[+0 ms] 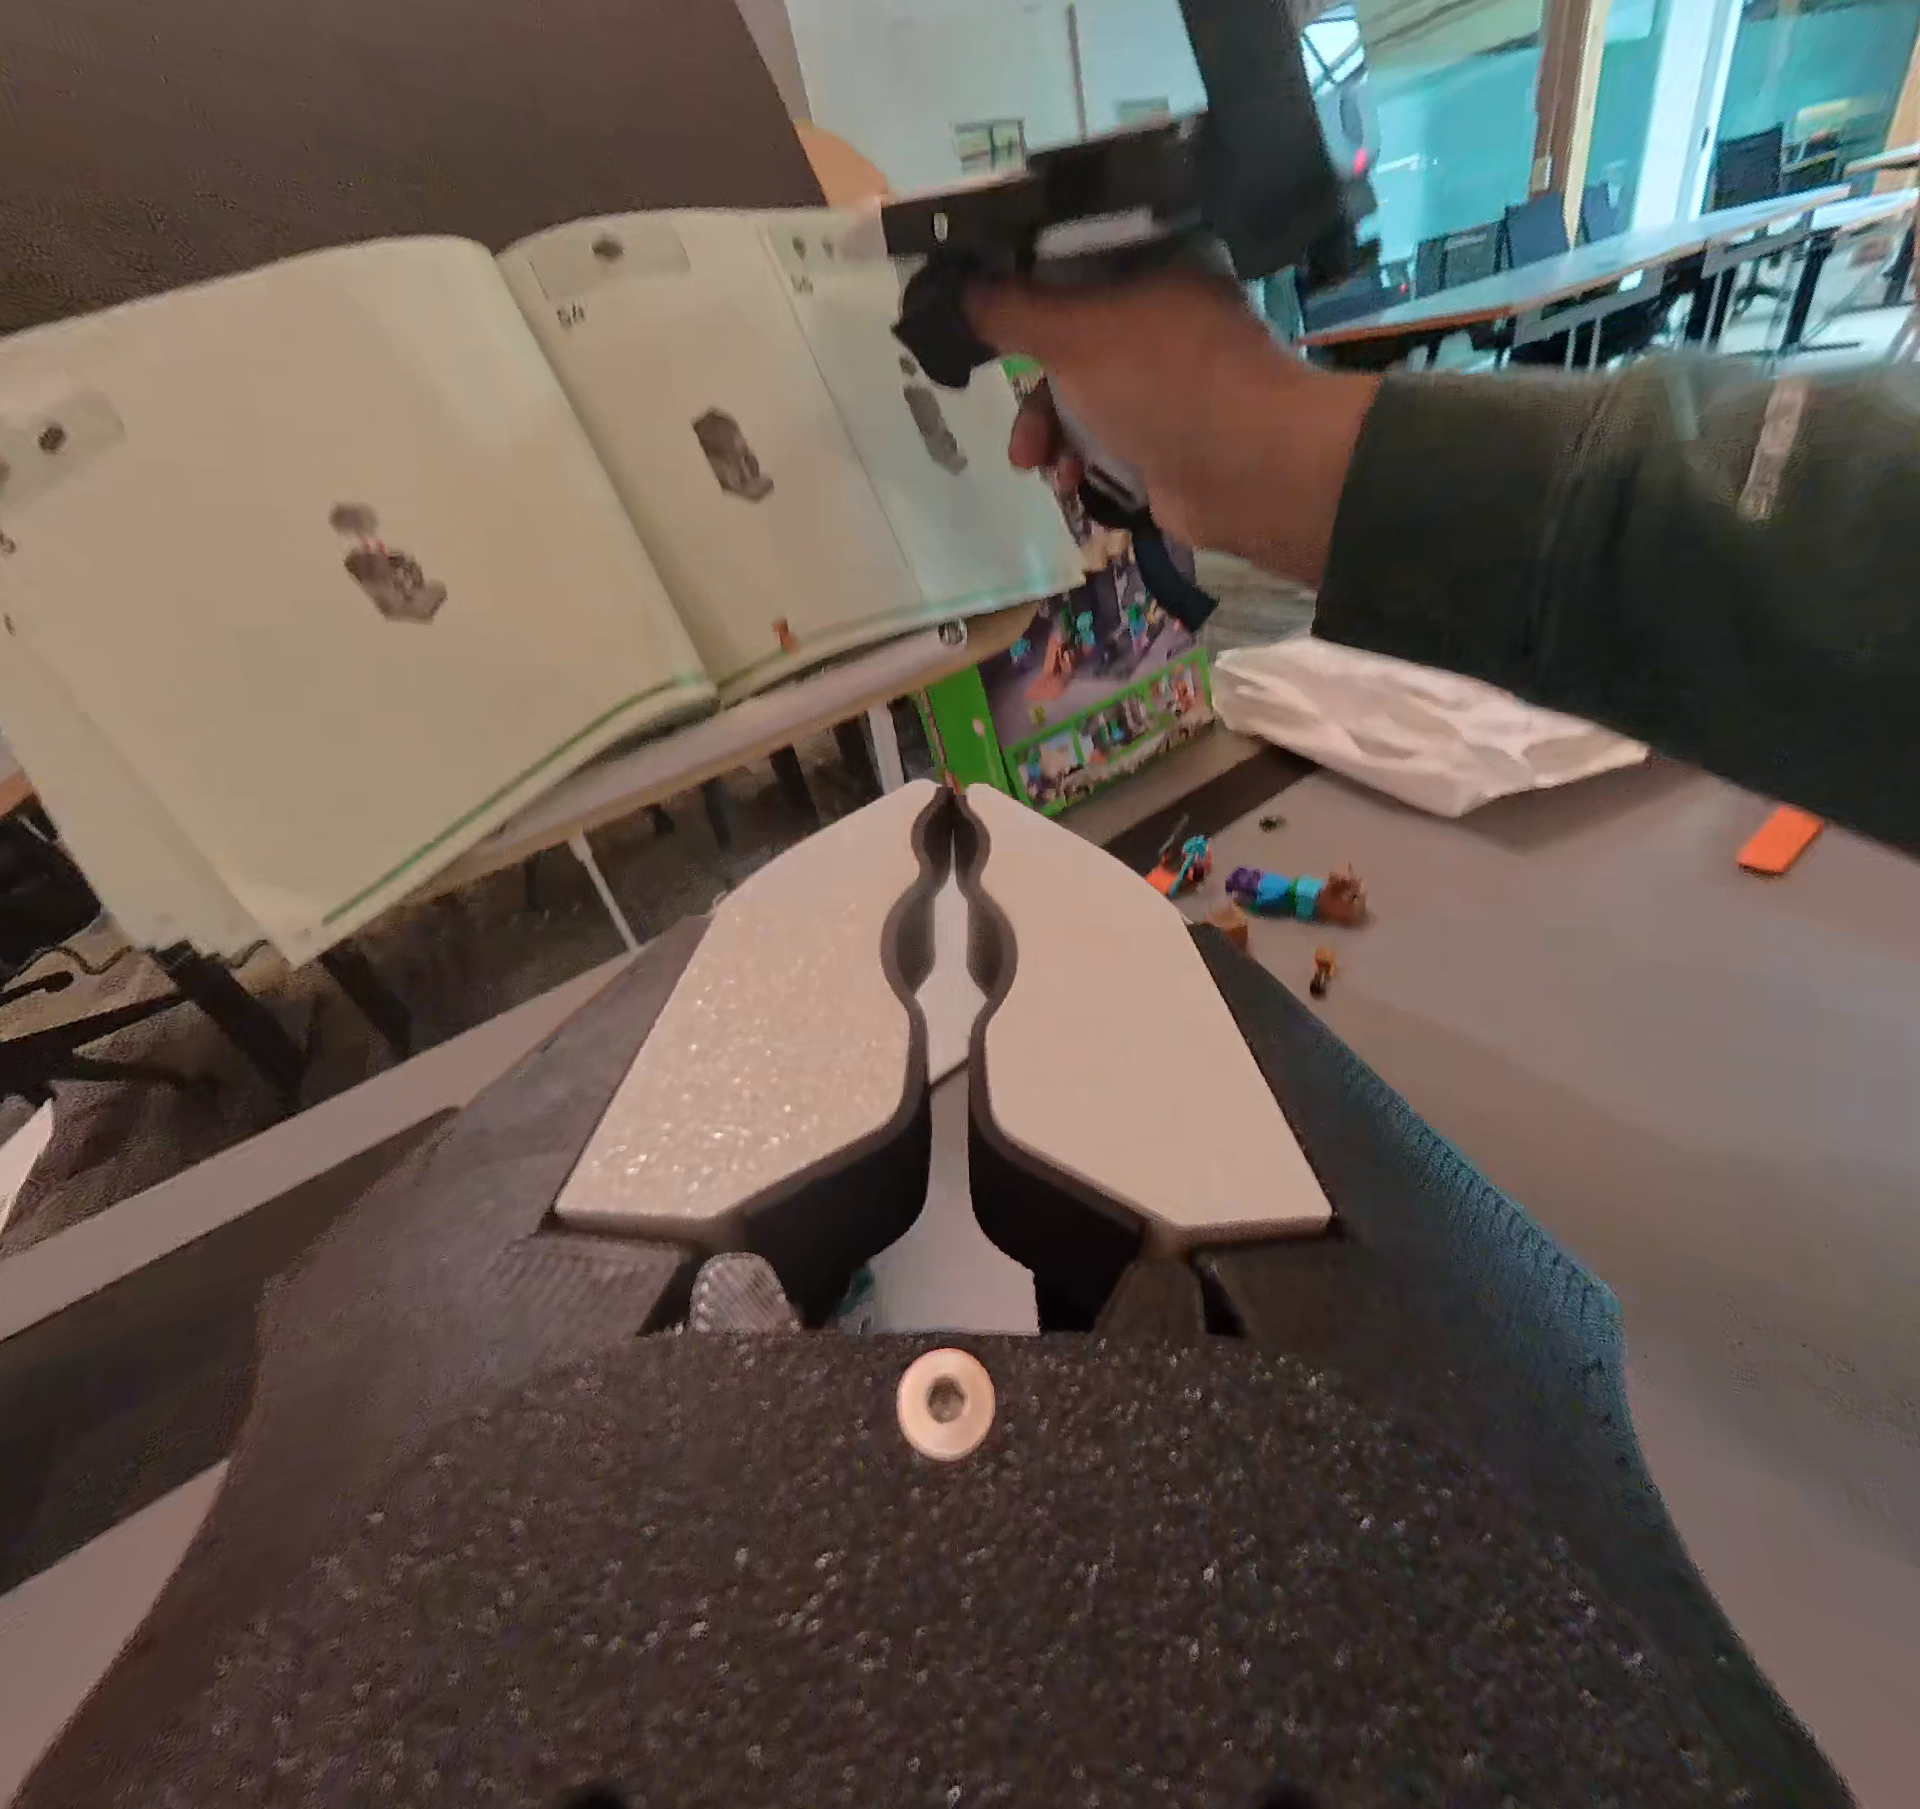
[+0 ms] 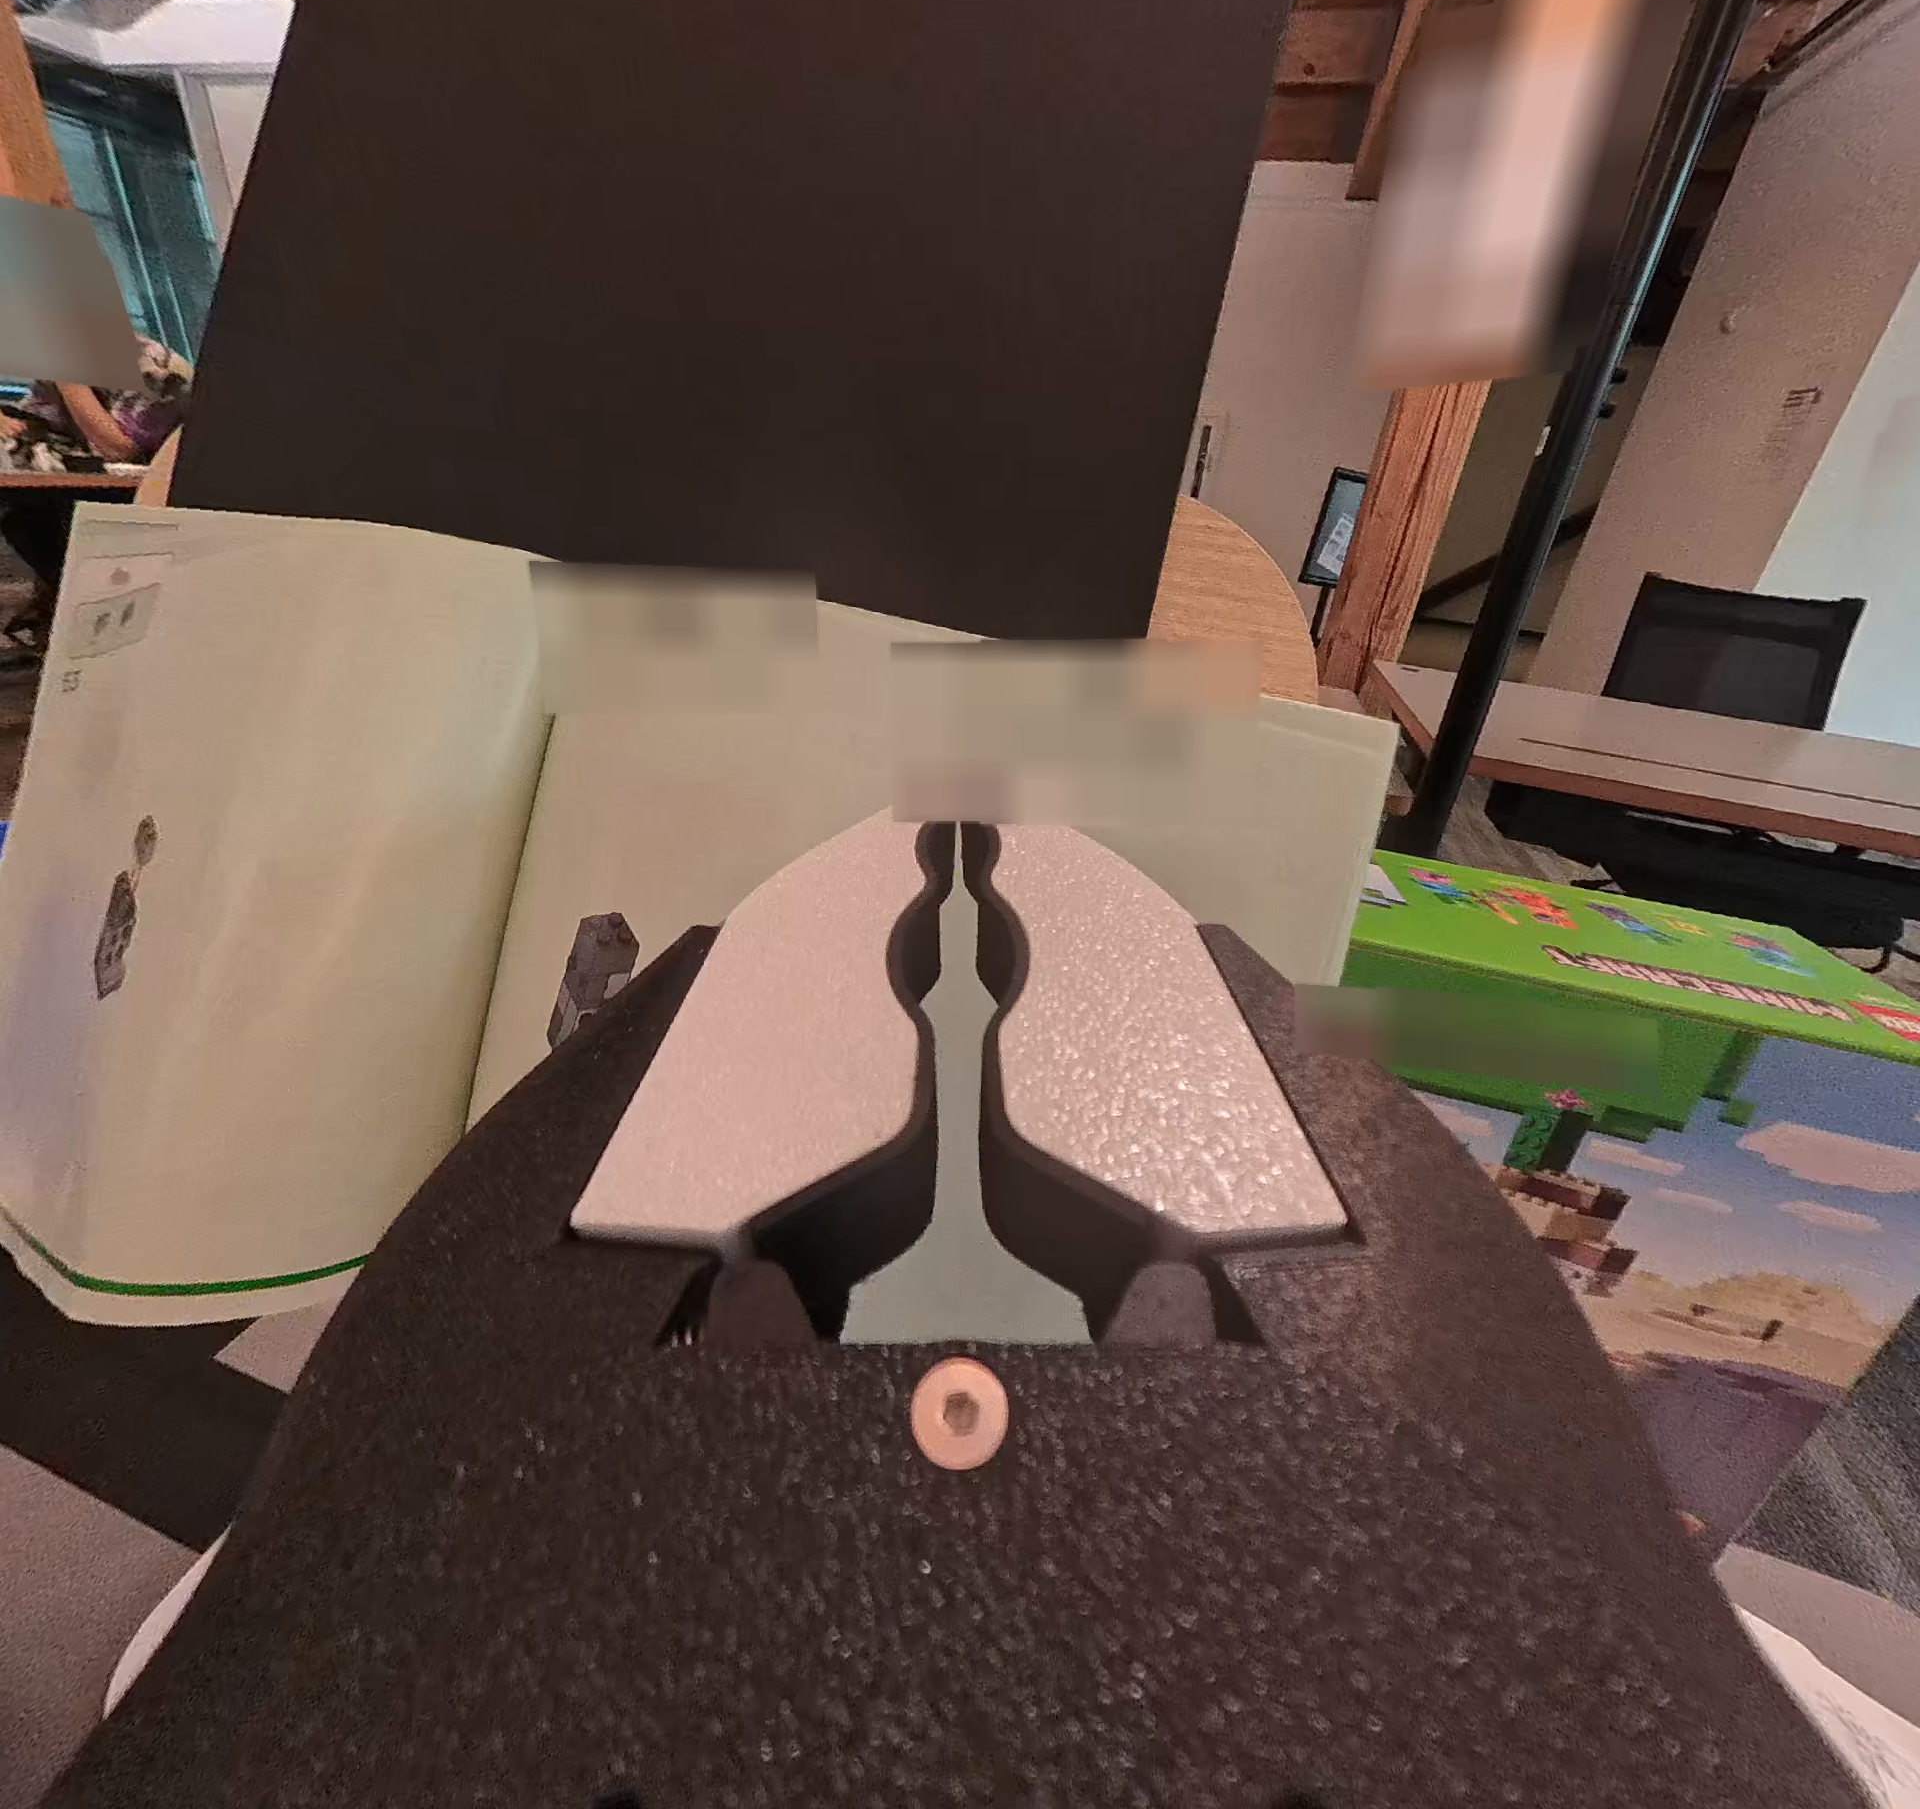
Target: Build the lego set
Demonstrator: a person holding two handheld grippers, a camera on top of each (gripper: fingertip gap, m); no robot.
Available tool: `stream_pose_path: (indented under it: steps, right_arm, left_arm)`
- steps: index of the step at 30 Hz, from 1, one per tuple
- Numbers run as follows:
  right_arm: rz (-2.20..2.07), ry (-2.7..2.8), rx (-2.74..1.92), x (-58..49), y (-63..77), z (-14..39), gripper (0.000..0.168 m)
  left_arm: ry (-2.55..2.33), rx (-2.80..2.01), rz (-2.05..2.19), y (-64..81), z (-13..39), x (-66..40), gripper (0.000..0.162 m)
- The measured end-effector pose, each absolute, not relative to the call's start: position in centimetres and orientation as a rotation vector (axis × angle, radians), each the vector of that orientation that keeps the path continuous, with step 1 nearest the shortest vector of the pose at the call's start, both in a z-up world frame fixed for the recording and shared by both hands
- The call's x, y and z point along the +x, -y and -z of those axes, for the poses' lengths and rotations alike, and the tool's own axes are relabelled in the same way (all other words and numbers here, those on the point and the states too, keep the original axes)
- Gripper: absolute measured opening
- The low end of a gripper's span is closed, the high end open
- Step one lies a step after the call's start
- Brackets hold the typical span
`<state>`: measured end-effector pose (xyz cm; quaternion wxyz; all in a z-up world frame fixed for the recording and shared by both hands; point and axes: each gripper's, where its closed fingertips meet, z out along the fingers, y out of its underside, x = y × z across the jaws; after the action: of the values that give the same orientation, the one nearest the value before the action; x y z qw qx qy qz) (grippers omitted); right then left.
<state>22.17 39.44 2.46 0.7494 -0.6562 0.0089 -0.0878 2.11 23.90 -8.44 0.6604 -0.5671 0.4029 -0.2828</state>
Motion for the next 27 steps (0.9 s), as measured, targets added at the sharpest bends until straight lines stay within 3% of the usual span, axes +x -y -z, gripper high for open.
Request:
stream_pose_path:
  steps: [27]
  right_arm:
    - [0.192,-0.001,-1.411,22.4,-40.6,-3.0,0.005]
  left_arm:
    - [-0.886,-1.264,0.670,-24.9,8.5,1.3,0.000]
